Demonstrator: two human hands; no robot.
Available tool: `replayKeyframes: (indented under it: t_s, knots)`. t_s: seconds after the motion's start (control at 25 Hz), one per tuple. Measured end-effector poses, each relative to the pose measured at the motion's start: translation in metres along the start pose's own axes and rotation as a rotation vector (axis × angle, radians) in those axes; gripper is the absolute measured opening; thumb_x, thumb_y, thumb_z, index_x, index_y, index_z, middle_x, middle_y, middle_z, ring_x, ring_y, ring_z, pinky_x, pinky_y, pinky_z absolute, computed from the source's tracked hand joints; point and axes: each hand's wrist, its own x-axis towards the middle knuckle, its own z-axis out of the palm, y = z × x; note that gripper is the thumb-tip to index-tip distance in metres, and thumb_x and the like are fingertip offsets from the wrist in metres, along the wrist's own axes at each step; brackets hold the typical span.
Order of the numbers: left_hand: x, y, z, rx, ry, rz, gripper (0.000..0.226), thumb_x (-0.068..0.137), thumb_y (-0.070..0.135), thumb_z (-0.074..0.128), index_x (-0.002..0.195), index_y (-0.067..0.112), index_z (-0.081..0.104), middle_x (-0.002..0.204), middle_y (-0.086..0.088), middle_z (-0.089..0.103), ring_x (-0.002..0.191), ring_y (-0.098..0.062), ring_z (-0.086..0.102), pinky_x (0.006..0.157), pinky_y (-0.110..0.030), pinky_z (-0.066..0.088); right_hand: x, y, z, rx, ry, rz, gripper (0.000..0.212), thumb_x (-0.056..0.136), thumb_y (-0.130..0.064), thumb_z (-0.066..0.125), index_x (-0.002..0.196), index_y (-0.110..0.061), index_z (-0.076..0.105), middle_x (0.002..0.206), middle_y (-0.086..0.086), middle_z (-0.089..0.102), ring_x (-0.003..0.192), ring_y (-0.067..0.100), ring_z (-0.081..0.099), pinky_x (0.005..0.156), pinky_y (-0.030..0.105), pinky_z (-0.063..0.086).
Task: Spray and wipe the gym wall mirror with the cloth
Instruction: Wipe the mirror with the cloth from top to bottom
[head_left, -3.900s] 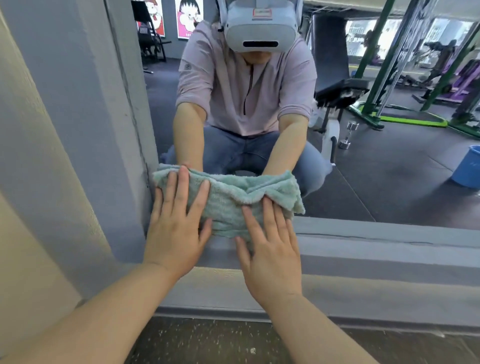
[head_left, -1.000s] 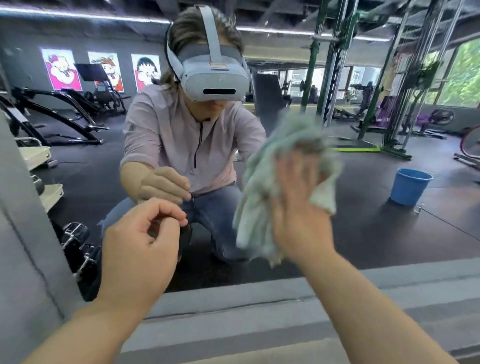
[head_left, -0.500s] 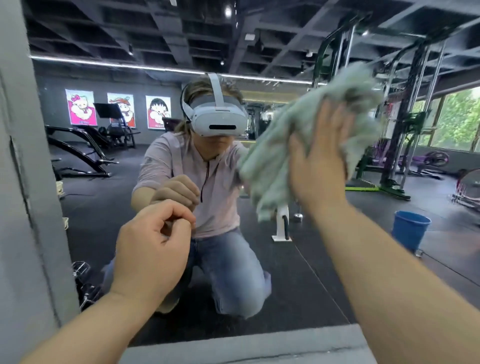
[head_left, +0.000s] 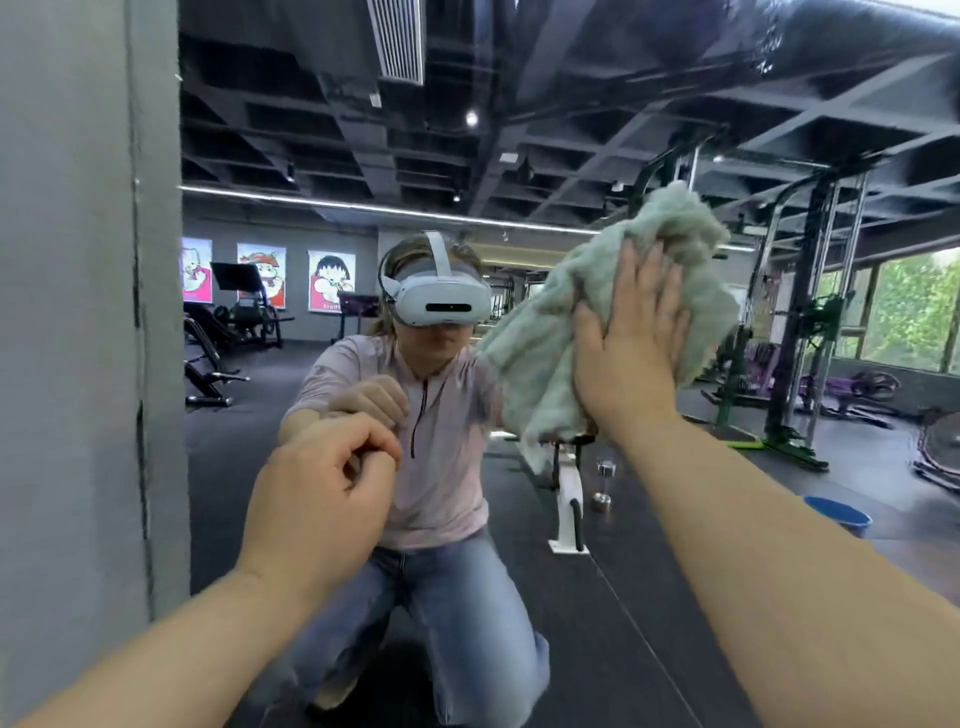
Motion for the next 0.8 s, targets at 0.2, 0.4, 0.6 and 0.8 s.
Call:
replayKeyframes:
  t_s: [0.2,0.4,0.6,0.8]
  knots:
    - [0.007,0.012,-0.012,-0.009,-0.047,0.068,0.02,0.073,0.016,0.051,0.063,0.028,0.063,0.07,0.015,0.063,0.062,-0.004,0.055,0.055,-0.009,0.036,-0.042,-0.024,0.04,-0.211,-0.074,-0.292,0.065,0.102,-0.043,0.02,0.147,-0.034,-0.024,0.151,-0.004,-0.039,0.14,0.017,-0.035,0.114,0.042,-0.022]
    - [-0.005,0.018,0.011,-0.054,-0.398,-0.04,0.021,0.084,0.018,0.054,0.089,0.036,0.065,0.076,0.019,0.069,0.066,-0.002,0.065,0.075,-0.029,0.052,-0.056,-0.016,0.029,-0.079,-0.411,-0.524,0.062,0.088,-0.055,0.008,0.146,-0.044,-0.01,0.152,-0.022,-0.024,0.136,-0.001,-0.035,0.117,0.033,-0.017]
    - [0.034,0.057,0.045,-0.093,-0.095,0.058,0.037,0.087,0.014,0.059,0.123,0.02,0.054,0.12,0.002,0.058,0.114,-0.017,0.054,0.1,-0.028,0.039,-0.02,-0.033,-0.025,0.24,-0.197,-0.248,0.058,0.096,-0.026,0.039,0.151,-0.028,0.021,0.16,-0.006,0.016,0.147,0.011,0.013,0.116,0.038,0.022]
    - [0.09,0.064,0.043,0.414,0.065,0.307,0.054,0.09,0.024,0.054,0.142,0.016,0.045,0.145,-0.017,0.039,0.13,-0.035,0.034,0.101,-0.049,0.038,-0.008,-0.021,-0.037,-0.155,-0.148,-0.347,0.069,0.097,-0.033,0.041,0.155,-0.018,0.007,0.163,0.004,0.004,0.149,0.019,-0.004,0.119,0.031,-0.003]
